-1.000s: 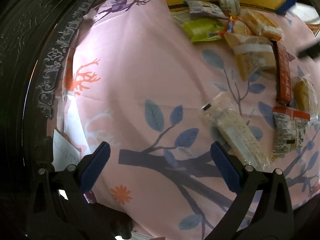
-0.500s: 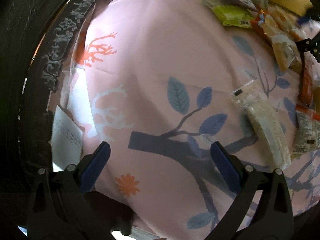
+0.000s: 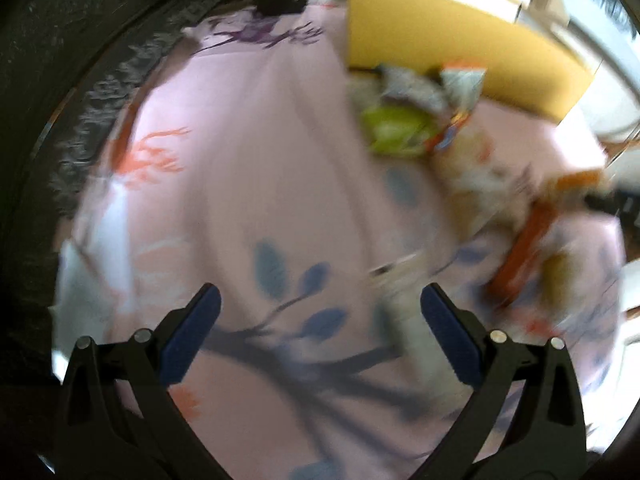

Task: Organize snacks
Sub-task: 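Move both grippers back over the snack pile on the table, then grasp a clear rice-cracker packet with the right gripper while the left reaches a brown-taped packet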

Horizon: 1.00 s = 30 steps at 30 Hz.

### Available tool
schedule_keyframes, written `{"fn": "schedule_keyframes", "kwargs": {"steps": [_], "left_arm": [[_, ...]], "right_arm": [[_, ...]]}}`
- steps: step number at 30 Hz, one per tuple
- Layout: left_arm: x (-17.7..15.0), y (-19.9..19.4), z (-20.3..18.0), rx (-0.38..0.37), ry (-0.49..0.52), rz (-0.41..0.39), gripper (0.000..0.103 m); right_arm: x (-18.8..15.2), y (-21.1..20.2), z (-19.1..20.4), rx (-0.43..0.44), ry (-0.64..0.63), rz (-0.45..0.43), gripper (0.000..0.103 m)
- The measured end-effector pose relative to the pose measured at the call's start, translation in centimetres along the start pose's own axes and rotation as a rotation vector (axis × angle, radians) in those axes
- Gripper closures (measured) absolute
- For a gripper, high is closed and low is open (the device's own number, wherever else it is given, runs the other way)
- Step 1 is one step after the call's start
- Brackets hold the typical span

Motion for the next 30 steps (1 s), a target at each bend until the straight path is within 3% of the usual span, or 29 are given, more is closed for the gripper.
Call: {"fn": "schedule_keyframes", "kwargs": {"steps": [2,5,6,7,9,12,18,19,20,21,22,24,30], "left_arm": [[0.9,0.3,-2.0,-0.071,0.010,-0.008,0.002],[1.5,0.9,-4.1,-0.057,0.084,0.001,0.002],[1.8,1.1,-4.9,-0.057,0.111,-0.001,0.002],[2.1,1.2,-5.1,-0.058,0.125,-0.004,0.002],[2.8,1.3,-6.2,-0.069,0.137,-0.017,0.002],[3.3,1.7,-7.5,-0.092,0.114,0.004,0.002],[3.9,2.7,-7.9,-0.032,0.068,0.047,0.002],[4.0,2.7,-8.2,-0.027,0.074,0.047,0.002],[4.3,2.9,-8.5,-0.012,0.098,0.043,0.002],[4.5,3.1,-8.7,0.003,0.126,0.040,0.002],[4.7,3.4,-9.0,0.008,0.167,0.038,0.002],[5.0,4.2,-9.9,-0.001,0.297,0.049,0.002],[4.1,6.1,-12.9,-0.028,0.711,0.018,0.002]], "right_arm": [[-0.3,-0.3,-0.9,0.036,0.063,0.016,0.052],[-2.9,-0.7,-2.0,0.010,0.031,0.042,0.049],[-3.5,-0.9,-2.2,-0.014,0.018,0.037,0.035],[-4.1,-0.9,-2.2,-0.032,0.018,0.036,0.015],[-4.7,-1.1,-3.0,-0.054,0.021,0.047,0.001],[-4.7,-1.4,-5.7,-0.092,-0.004,0.035,0.001],[-3.4,1.7,-6.7,-0.032,-0.003,0.050,0.001],[-3.6,2.6,-6.5,-0.027,-0.022,0.057,0.003],[-3.8,2.9,-6.2,0.015,-0.015,0.058,0.012],[-4.0,3.4,-6.0,0.090,0.041,0.065,0.040],[-4.2,3.9,-6.2,0.158,0.136,0.091,0.051],[-4.4,3.7,-7.2,0.197,0.246,0.077,0.052],[-7.3,2.6,-8.9,0.250,0.390,0.086,0.052]]}}
Point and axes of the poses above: each gripper's, at about its wrist camera, not at the fingertips, and y roughly the way its jaws point, z to its left, x to its top, the point moved 9 cm from there along y, roughly the way its jaws point, and after that the axes turned 4 degrees about y, right-handed, at the moved point
